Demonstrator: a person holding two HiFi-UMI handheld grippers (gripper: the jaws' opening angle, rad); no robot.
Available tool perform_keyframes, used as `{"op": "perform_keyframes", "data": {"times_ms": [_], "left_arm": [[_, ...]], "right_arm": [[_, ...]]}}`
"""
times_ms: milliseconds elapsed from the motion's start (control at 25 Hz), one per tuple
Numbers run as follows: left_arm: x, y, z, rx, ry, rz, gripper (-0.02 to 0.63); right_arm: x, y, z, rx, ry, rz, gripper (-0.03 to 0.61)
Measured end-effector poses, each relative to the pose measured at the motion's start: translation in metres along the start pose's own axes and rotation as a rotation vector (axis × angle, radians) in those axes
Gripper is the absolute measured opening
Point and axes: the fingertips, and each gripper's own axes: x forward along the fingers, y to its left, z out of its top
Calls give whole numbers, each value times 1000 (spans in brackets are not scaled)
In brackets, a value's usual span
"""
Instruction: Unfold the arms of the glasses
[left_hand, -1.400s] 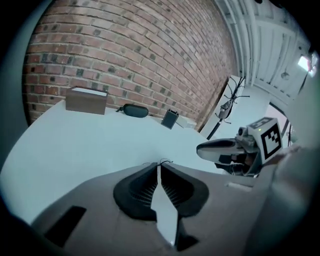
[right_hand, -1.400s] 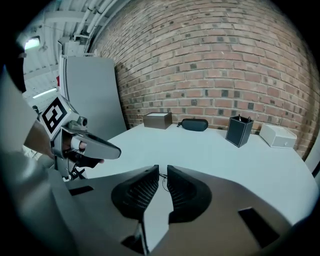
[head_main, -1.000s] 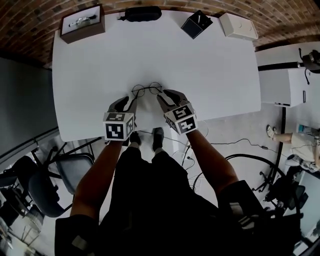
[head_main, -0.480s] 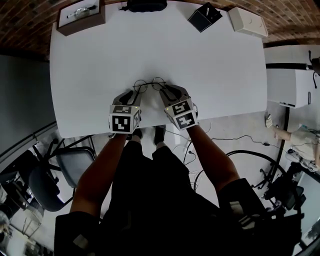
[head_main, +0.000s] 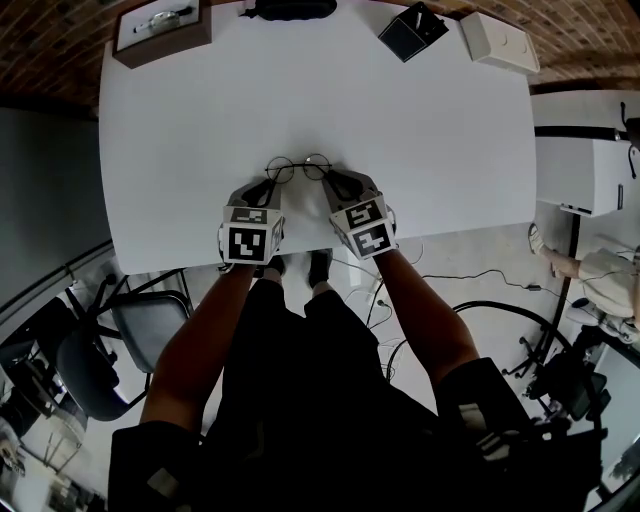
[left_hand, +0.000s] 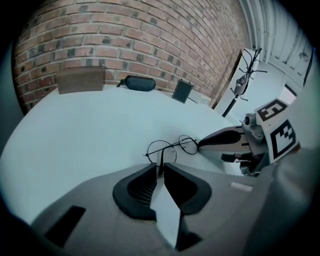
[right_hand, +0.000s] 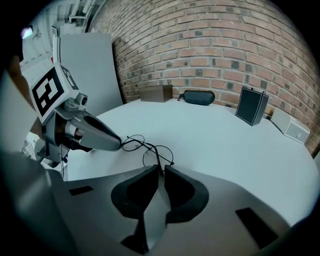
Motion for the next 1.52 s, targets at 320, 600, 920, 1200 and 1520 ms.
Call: {"op": "perform_keyframes", "data": {"times_ms": [320, 600, 920, 1200, 1520], "left_arm": [[2, -3, -1, 3, 14, -13, 38], [-3, -9, 5, -65, -20, -40, 37], [-13, -8, 5, -126, -60, -30, 35], [-24, -17, 15, -160, -116, -45, 32], [-30, -29, 14, -125, -148, -46, 31]], "right_arm": [[-2, 3, 2, 2, -11, -8, 29], [-16, 5, 15, 28, -69, -11, 28], [-26, 19, 27, 9, -126, 24, 26], [-37, 27, 41, -3, -178, 48, 25], [-47, 44, 43, -45, -205, 87, 25]]}}
